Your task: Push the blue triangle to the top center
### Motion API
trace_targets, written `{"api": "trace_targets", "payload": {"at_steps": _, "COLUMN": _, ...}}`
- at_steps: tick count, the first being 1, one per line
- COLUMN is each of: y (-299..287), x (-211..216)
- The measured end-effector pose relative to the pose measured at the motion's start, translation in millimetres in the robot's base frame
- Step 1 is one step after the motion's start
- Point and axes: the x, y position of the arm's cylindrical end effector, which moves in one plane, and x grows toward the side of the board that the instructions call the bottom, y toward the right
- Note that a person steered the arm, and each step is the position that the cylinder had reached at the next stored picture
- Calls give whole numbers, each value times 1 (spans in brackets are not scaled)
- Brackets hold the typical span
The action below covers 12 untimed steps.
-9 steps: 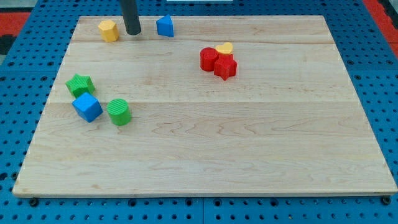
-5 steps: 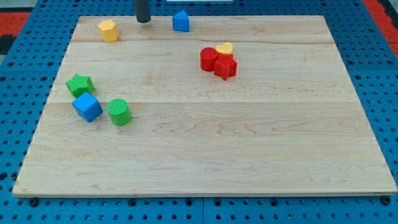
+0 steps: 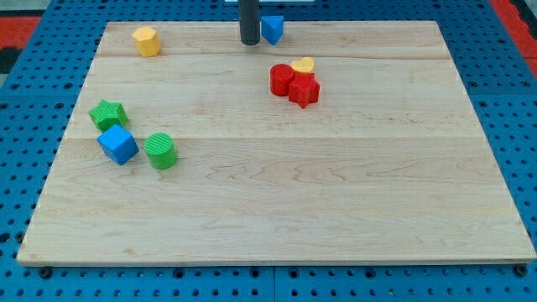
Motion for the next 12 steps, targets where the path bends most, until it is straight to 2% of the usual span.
{"api": "trace_targets", "payload": {"at_steps": 3, "y": -1, "x": -3}}
{"api": "trace_targets", "payload": {"at_steps": 5, "y": 10, "x": 58}}
{"api": "trace_targets", "payload": {"at_steps": 6, "y": -10, "x": 68}}
{"api": "trace_targets", "payload": {"at_steps": 7, "y": -115, "x": 91}}
{"api": "trace_targets", "payload": {"at_steps": 8, "y": -239, "x": 88}}
{"api": "trace_targets", "payload": {"at_steps": 9, "y": -272, "x": 122}}
{"api": "trace_targets", "payload": {"at_steps": 10, "y": -249, "x": 176}}
{"api": "trace_targets", "payload": {"at_steps": 11, "y": -232, "x": 211}}
{"api": "trace_targets", "payload": {"at_steps": 12, "y": -191, "x": 244}}
